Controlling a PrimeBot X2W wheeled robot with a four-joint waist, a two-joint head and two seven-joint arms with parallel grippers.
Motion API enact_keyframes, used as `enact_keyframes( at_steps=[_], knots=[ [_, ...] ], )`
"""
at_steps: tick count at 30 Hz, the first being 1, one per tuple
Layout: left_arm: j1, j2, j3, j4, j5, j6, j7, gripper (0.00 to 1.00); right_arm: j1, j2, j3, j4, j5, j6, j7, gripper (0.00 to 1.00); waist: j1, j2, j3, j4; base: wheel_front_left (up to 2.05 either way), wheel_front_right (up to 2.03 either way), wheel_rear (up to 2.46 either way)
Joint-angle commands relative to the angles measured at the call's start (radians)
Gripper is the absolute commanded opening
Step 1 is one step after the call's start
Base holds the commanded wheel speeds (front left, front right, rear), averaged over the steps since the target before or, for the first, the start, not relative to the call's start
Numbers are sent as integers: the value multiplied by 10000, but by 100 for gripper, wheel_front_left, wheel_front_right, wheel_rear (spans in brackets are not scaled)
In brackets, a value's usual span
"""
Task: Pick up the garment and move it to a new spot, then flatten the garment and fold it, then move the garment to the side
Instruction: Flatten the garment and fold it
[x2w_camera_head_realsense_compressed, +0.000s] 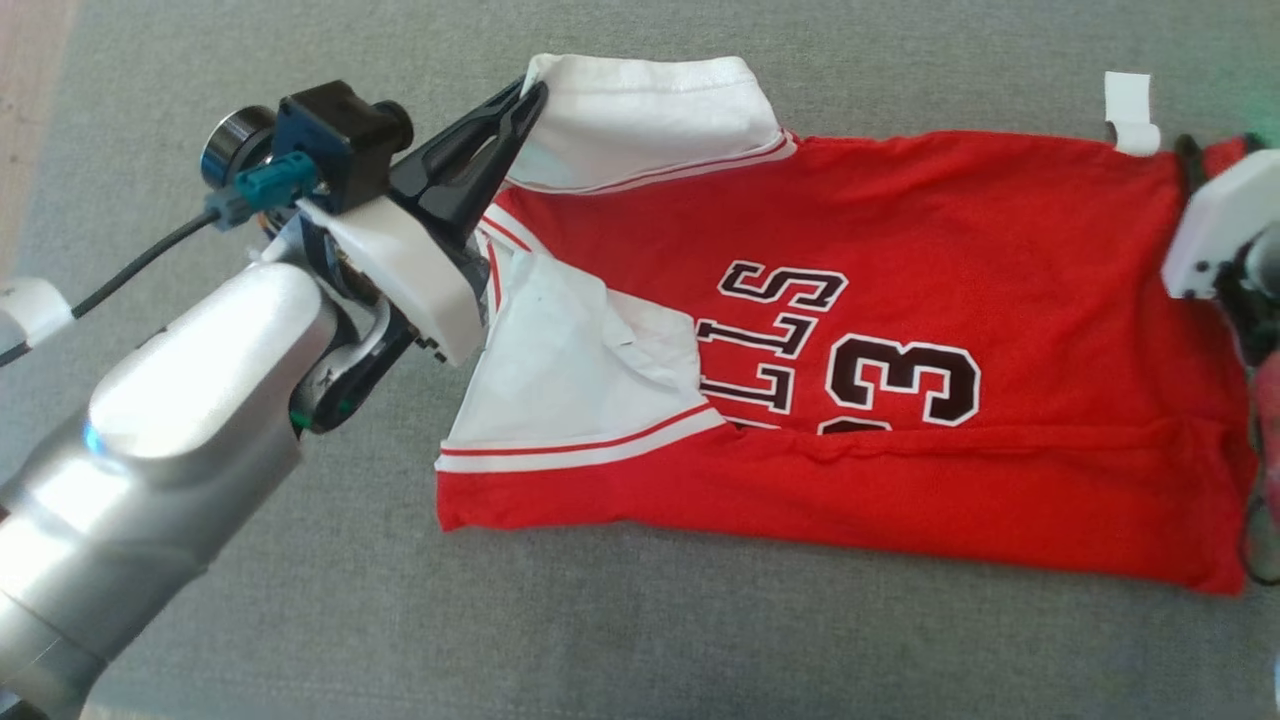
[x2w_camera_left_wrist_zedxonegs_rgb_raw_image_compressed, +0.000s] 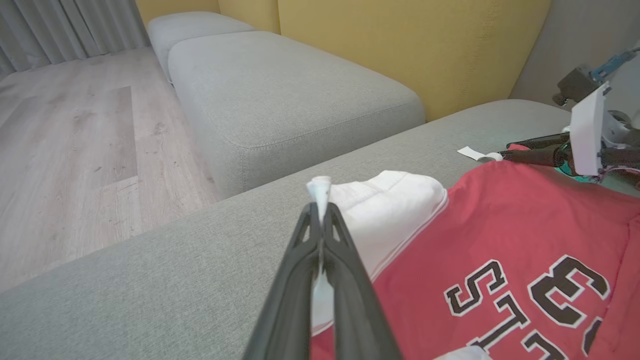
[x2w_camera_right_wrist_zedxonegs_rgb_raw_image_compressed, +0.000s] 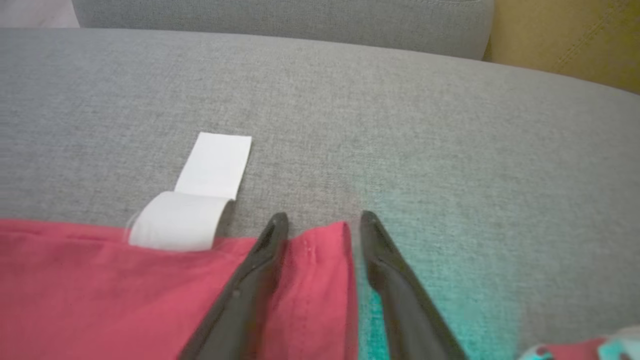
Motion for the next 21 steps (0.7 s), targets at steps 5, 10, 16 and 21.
enact_keyframes(
  at_steps=[5,10,16,21],
  knots=[
    [-359,565,504,134,-167,143,83,0,-235,159,670,201,299,65,-302,0,0,0,-155,-249,0,0,0],
    [-549,569,752,748,-336,248,29,0,-702,245,1191,73,699,65,-968,0,0,0,-342,-564,0,0,0],
    [-1271,497,1138,1925,-329,310,-245,0,-1548,365,1841,-346,1474,65,-1544,0,0,0,-228,-1034,0,0,0],
    [-2291,141,1576,3118,-117,447,-1044,0,-2124,381,2347,-652,2139,65,-1983,0,0,0,14,-1338,0,0,0]
  ],
)
